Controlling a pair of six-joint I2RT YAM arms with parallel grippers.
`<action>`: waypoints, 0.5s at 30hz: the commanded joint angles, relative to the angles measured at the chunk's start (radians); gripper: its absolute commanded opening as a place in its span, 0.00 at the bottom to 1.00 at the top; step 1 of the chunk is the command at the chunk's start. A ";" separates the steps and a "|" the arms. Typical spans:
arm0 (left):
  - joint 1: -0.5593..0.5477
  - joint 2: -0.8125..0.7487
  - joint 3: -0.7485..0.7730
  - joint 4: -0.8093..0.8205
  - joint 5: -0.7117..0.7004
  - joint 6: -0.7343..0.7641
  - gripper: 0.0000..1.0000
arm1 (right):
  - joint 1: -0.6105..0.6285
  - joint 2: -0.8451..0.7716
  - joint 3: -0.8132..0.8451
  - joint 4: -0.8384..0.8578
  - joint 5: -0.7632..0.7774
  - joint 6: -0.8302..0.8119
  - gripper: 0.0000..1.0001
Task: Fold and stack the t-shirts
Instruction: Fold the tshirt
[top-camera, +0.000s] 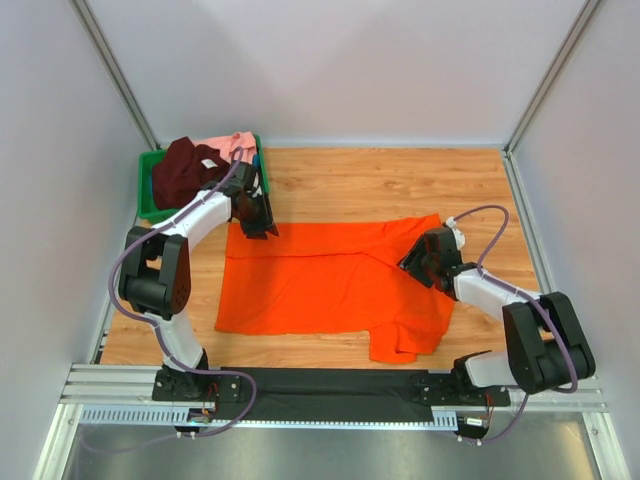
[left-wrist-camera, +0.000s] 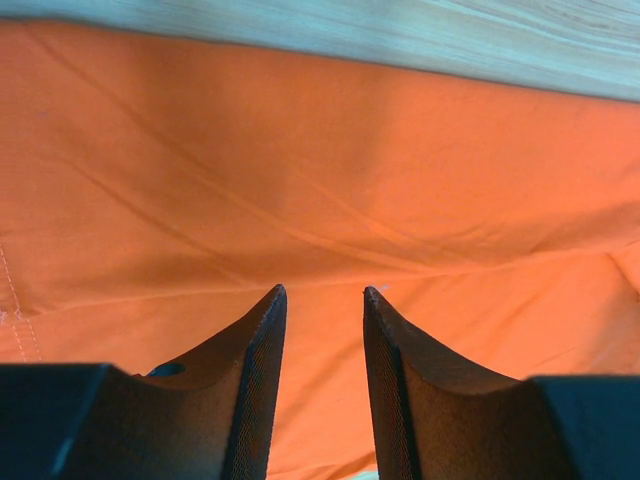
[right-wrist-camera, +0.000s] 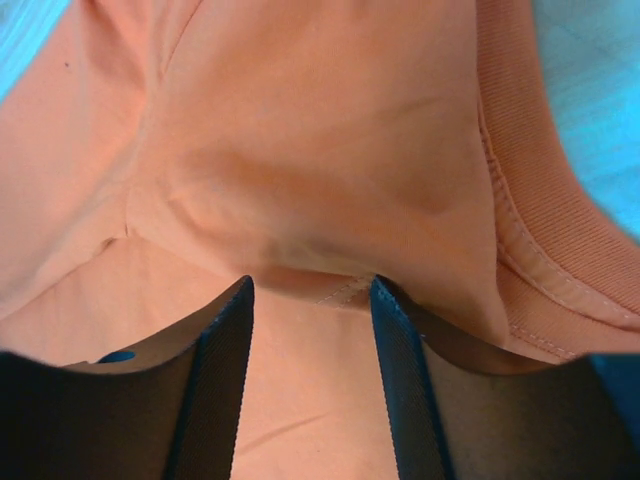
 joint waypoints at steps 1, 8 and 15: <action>-0.001 -0.005 0.039 0.000 -0.028 0.006 0.44 | 0.014 0.061 0.080 -0.013 0.006 -0.086 0.50; 0.006 0.101 0.106 -0.035 -0.123 0.016 0.43 | 0.062 0.141 0.182 -0.177 0.054 -0.171 0.27; 0.042 0.159 0.121 -0.060 -0.166 0.000 0.43 | 0.076 0.086 0.249 -0.334 0.133 -0.168 0.03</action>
